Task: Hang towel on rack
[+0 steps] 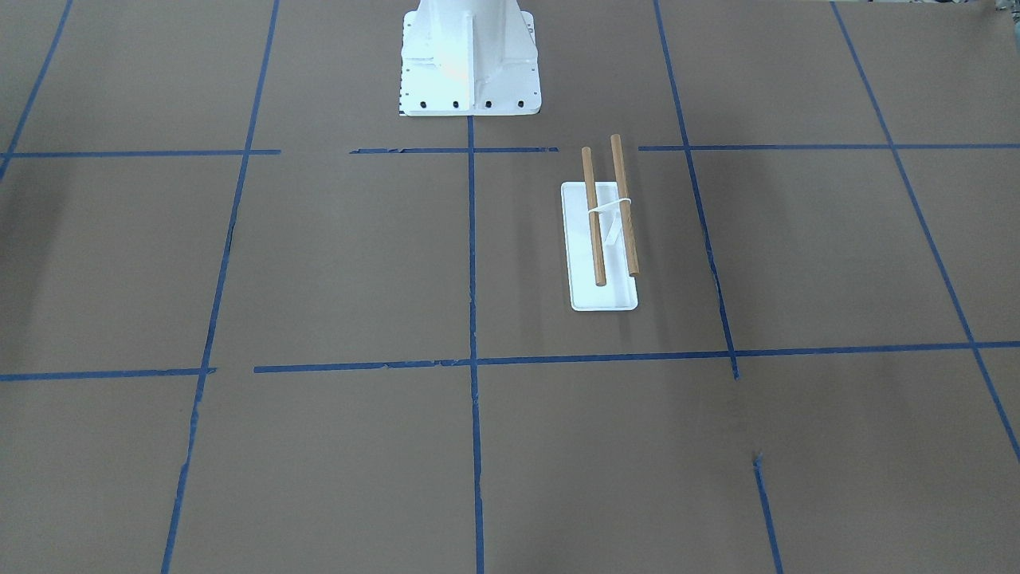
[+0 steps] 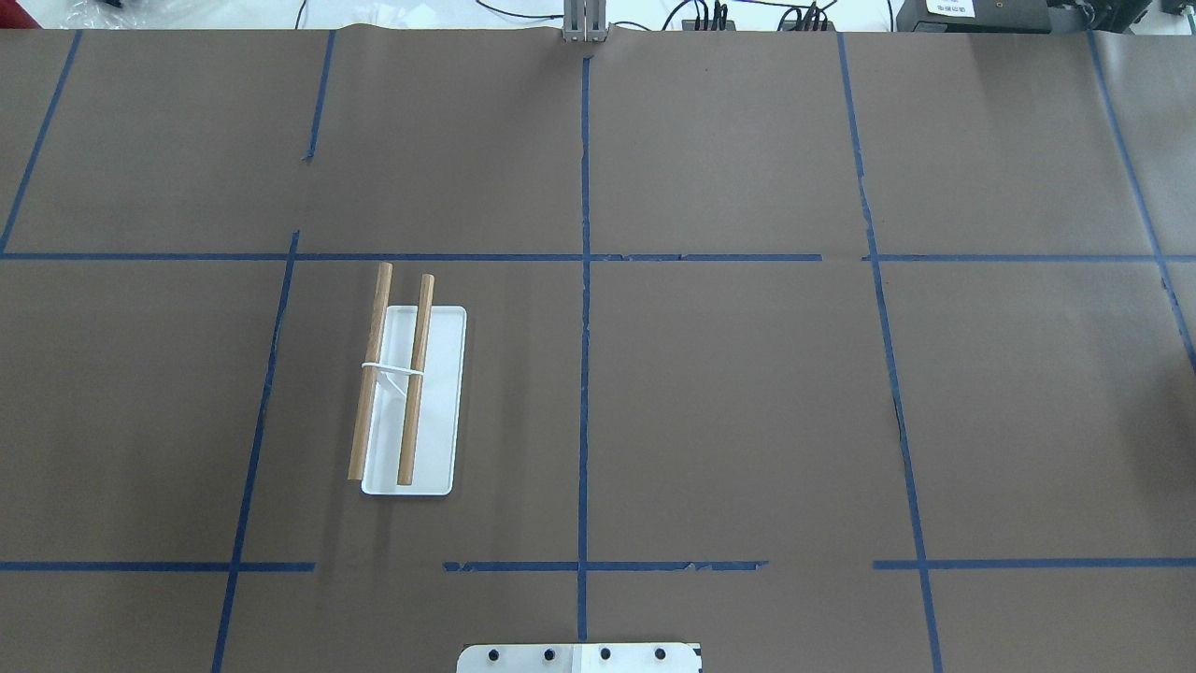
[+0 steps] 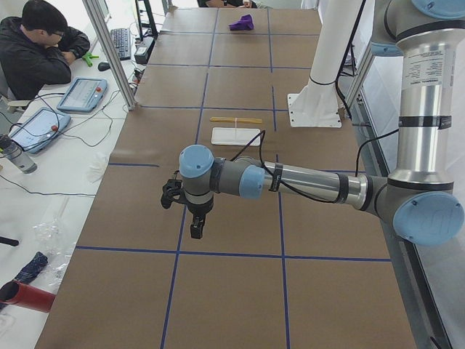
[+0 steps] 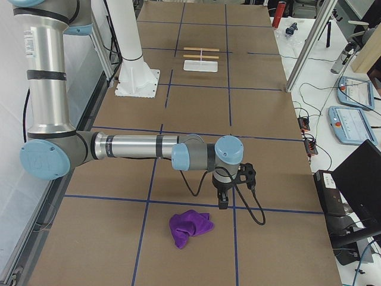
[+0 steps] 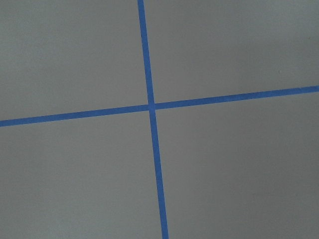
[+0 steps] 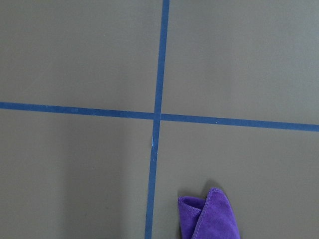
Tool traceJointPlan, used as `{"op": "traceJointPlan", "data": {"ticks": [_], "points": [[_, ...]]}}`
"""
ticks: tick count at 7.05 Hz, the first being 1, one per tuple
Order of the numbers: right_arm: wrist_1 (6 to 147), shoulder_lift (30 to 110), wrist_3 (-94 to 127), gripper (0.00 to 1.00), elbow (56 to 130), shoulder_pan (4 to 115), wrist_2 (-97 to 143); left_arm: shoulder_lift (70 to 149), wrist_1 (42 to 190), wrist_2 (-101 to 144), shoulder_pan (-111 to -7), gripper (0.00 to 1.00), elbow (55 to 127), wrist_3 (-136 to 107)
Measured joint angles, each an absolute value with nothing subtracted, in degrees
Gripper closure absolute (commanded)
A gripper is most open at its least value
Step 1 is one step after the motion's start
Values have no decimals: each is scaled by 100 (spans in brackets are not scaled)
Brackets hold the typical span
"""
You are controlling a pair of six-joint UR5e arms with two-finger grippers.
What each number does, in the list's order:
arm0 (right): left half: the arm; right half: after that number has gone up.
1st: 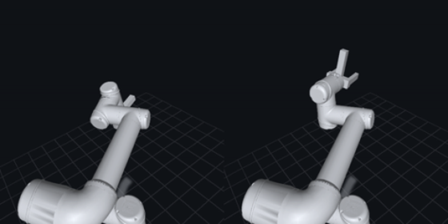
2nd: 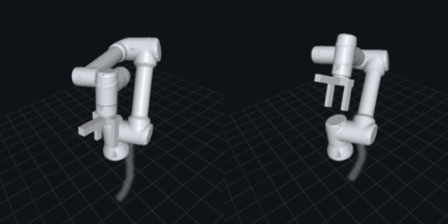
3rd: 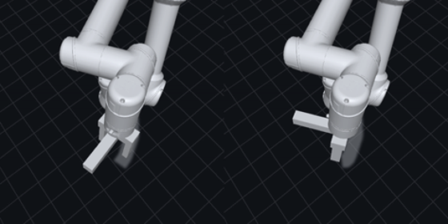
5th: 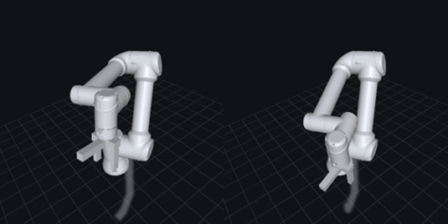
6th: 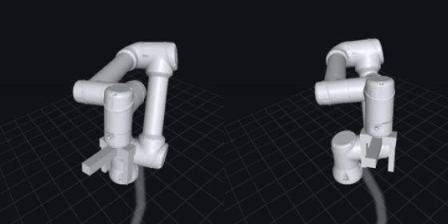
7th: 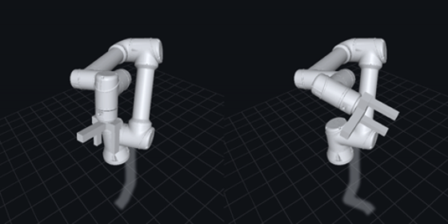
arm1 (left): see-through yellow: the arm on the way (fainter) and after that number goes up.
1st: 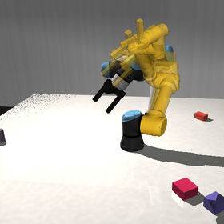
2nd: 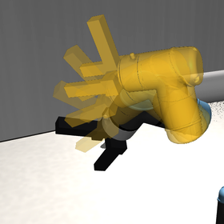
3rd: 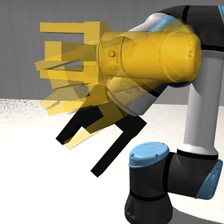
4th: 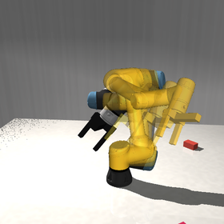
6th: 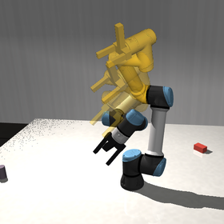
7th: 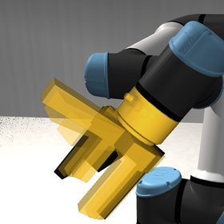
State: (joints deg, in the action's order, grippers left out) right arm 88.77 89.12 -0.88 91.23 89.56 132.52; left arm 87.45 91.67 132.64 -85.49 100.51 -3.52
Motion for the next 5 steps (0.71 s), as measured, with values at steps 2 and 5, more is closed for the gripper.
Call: {"op": "traceJointPlan", "data": {"ticks": [2, 5], "points": [[8871, 8912, -96, 0, 9138, 8956, 13254, 8751, 9165, 13257, -8546, 0, 10073, -337], [8751, 8927, -123, 0, 9366, 8845, 13258, 8802, 9333, 13275, -8426, 0, 10228, -336]]}}
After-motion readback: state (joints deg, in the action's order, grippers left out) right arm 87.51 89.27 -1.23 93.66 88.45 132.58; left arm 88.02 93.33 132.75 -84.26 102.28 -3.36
